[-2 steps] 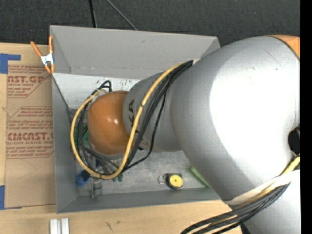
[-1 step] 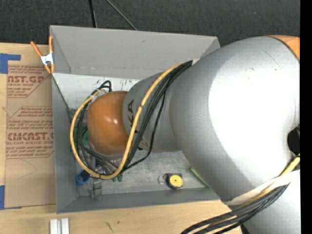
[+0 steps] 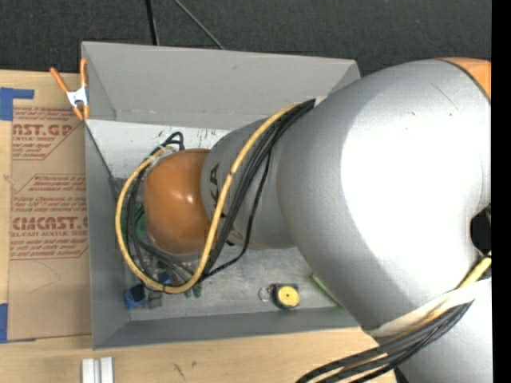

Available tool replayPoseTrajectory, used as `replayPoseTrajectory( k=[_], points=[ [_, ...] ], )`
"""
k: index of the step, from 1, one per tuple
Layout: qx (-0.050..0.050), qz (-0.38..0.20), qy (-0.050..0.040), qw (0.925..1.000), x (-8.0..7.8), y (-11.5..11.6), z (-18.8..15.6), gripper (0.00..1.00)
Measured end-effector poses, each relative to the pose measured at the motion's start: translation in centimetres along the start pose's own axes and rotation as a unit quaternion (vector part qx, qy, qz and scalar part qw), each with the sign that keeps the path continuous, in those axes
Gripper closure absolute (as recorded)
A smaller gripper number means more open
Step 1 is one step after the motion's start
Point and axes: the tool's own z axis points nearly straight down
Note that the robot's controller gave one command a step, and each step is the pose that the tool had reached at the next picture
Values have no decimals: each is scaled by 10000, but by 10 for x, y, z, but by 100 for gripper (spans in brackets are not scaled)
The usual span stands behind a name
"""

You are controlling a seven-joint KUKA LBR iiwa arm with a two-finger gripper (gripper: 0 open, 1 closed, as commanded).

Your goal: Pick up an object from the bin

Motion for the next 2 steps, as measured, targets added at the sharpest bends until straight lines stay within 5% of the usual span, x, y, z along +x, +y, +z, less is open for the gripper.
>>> replayPoseTrajectory(
  k=[2],
  points=[
    [-14,0,-41,10000,-2,1,-90,100]
  ],
)
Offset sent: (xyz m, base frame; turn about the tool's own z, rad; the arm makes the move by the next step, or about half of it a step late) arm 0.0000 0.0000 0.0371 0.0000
